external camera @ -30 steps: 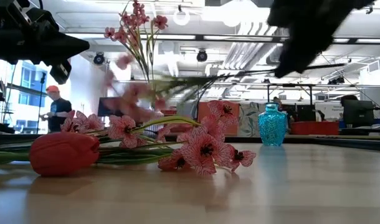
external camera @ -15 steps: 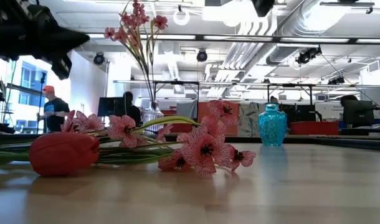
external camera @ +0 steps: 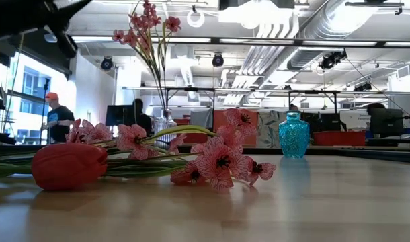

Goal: Sort flowers into vase by color
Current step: Put the top pink flower into the transparent vase

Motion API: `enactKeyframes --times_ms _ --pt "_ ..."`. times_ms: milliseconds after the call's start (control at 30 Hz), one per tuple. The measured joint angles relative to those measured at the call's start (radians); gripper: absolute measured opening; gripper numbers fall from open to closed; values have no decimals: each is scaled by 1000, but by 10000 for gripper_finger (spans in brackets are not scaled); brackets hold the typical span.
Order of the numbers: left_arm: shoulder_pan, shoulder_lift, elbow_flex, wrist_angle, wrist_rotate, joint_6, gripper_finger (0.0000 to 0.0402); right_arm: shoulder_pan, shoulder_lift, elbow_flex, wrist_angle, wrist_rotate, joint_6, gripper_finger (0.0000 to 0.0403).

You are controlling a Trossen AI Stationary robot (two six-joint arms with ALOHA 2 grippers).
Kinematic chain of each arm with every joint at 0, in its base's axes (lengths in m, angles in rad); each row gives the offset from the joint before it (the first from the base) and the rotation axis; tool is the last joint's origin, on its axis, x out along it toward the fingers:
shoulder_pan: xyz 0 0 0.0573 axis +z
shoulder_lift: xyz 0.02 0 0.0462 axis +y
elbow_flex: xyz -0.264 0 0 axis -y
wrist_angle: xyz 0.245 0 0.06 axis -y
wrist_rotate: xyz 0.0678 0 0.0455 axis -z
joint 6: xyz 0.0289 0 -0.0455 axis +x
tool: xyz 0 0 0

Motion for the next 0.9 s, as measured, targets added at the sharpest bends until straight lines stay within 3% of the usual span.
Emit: enactKeyframes --times_ms 167,333,533,900 --pt "0 165 148 -15 109 106 114 -29 122 178 1 -58 -66 0" --pt "0 346 315 -15 168 340 151 -63 205 319 -2 -120 -90 1" --pt "0 524 460 -8 166 603 156 -87 246 393 -4 -146 -84 1" --pt "1 657 554 114 116 678 157 -87 246 395 -12 -170 -91 1"
